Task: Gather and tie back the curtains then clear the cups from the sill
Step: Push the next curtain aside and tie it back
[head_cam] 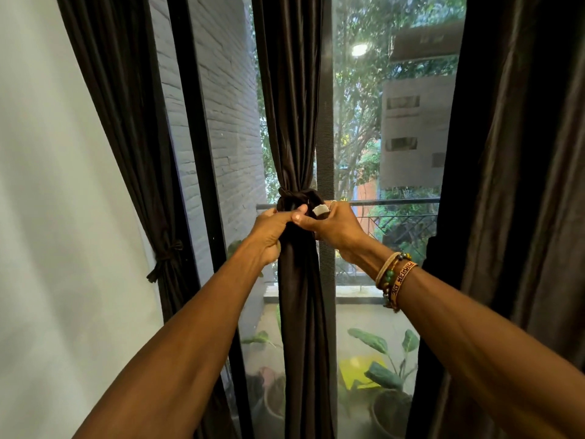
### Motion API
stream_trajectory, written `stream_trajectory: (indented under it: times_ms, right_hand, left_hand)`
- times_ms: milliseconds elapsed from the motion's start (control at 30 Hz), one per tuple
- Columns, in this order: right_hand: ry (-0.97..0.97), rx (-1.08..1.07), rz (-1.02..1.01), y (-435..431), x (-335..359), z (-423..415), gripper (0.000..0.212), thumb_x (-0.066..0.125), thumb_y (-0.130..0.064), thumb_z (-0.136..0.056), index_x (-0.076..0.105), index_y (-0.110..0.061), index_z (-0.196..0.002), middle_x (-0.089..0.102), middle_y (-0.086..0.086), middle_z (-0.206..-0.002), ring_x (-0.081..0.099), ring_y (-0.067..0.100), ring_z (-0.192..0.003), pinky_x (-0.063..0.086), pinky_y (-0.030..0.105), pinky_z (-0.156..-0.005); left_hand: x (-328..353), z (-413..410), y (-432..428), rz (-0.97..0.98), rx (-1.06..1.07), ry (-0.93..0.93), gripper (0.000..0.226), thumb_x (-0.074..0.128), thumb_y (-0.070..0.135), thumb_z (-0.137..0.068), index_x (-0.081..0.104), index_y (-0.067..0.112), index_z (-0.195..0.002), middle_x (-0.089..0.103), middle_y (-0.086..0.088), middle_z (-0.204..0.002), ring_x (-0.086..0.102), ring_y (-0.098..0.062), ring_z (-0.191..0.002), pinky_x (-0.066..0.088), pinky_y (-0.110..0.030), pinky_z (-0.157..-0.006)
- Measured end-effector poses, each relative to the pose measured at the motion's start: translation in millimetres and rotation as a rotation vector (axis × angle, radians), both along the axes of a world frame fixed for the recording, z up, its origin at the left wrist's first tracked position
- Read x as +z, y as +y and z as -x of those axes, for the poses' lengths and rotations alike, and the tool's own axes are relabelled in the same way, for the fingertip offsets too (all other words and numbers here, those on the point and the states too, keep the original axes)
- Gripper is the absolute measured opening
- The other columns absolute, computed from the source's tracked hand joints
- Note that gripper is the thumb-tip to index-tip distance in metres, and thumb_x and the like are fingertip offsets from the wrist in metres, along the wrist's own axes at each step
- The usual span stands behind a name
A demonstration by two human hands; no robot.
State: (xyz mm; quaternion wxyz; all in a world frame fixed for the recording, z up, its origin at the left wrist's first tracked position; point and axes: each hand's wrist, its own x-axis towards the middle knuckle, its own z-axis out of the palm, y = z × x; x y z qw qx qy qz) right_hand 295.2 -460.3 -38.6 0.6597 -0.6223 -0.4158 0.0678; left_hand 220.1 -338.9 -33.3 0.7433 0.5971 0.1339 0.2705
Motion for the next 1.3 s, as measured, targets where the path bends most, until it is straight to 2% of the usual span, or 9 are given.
stream_trajectory:
  times_ms: [100,267,367,567,733,833,967,1100,1300]
  right_hand:
    - [0.005,-0.069,0.095,-2.3,-10.9,2.2,0.010,0.070,-0.002,-0.088,0.073,0.002,-0.096,0.075,0.014,-0.091,0.068,0.018,-0.077,0.060,0.040,-0.074]
    - [-0.106,-0.183,0.180,4.2,-24.7,1.6,0.023,0.062,-0.034,-0.092,0.062,-0.015,-0.105,0.071,0.007,-0.097,0.068,0.027,-0.094,0.055,0.052,-0.086]
    - [-0.156,0.024,0.167,7.5,-39.2,15.3,0.055,0.068,-0.053,-0.086,0.054,-0.022,-0.129,0.068,-0.002,-0.118,0.066,0.015,-0.109,0.056,0.038,-0.093]
    - [-0.350,-0.256,0.452,17.0,-48.3,16.0,0.059,0.041,-0.047,-0.102,0.036,0.002,-0.135,0.061,0.015,-0.102,0.060,0.034,-0.096,0.049,0.054,-0.091]
    - [-0.358,-0.193,0.483,20.4,-45.8,12.4,0.064,0.040,-0.048,-0.102,0.035,0.005,-0.136,0.051,0.004,-0.090,0.051,0.027,-0.089,0.044,0.057,-0.097]
    - [-0.212,-0.136,0.353,15.1,-40.6,13.9,0.071,0.054,-0.058,-0.093,0.040,-0.003,-0.135,0.061,0.016,-0.103,0.063,0.029,-0.097,0.053,0.053,-0.088]
    - [-0.285,-0.261,0.295,11.9,-43.9,17.2,0.043,0.051,-0.059,-0.094,0.048,-0.016,-0.098,0.055,0.001,-0.079,0.058,0.027,-0.078,0.046,0.039,-0.068]
    - [-0.143,-0.227,0.197,8.7,-39.5,20.0,0.063,0.052,-0.067,-0.084,0.048,-0.016,-0.122,0.064,0.004,-0.106,0.063,0.025,-0.095,0.055,0.045,-0.080]
    - [-0.115,-0.171,0.157,2.8,-34.9,8.3,0.035,0.068,-0.039,-0.076,0.063,-0.024,-0.108,0.073,-0.001,-0.098,0.070,0.020,-0.089,0.059,0.048,-0.081]
  left_hand:
    - [13.3,-0.7,3.4,-0.041,0.009,-0.044,0.036,0.080,0.018,-0.063,0.072,0.011,-0.097,0.072,-0.006,-0.091,0.069,-0.022,-0.087,0.056,-0.034,-0.080]
    - [45.2,-14.9,-19.1,-0.578,0.279,-0.032,0.062,0.094,0.044,-0.052,0.069,0.013,-0.100,0.075,0.001,-0.091,0.072,-0.013,-0.083,0.061,-0.032,-0.075]
    - [61.2,-22.3,-36.8,-0.579,0.383,0.065,0.050,0.087,0.051,-0.063,0.070,0.012,-0.091,0.072,0.001,-0.082,0.070,-0.015,-0.075,0.053,-0.026,-0.061]
    - [70.8,-29.7,-37.1,-0.475,0.485,0.112,0.050,0.068,0.044,-0.085,0.060,0.003,-0.113,0.065,-0.011,-0.110,0.062,-0.030,-0.097,0.048,-0.033,-0.074]
    - [74.5,-20.1,-40.0,-0.436,0.335,0.079,0.028,0.062,0.040,-0.094,0.060,0.014,-0.084,0.065,-0.002,-0.078,0.061,-0.021,-0.072,0.048,-0.029,-0.064]
    - [75.7,-15.4,-38.5,-0.456,0.304,0.079,0.036,0.065,0.046,-0.091,0.062,0.011,-0.096,0.065,-0.003,-0.081,0.064,-0.021,-0.070,0.051,-0.030,-0.067]
    - [73.3,-9.3,-38.6,-0.428,0.226,0.070,0.040,0.076,0.046,-0.082,0.064,0.009,-0.096,0.069,-0.004,-0.084,0.067,-0.018,-0.069,0.053,-0.027,-0.057]
    - [60.5,-7.3,-35.8,-0.398,0.125,-0.005,0.055,0.084,0.055,-0.068,0.072,0.012,-0.101,0.077,-0.006,-0.093,0.074,-0.025,-0.085,0.059,-0.032,-0.071]
    - [7.0,-0.2,-22.1,-0.395,0.009,-0.036,0.050,0.087,0.035,-0.060,0.071,0.009,-0.100,0.075,-0.010,-0.098,0.072,-0.027,-0.097,0.057,-0.039,-0.091]
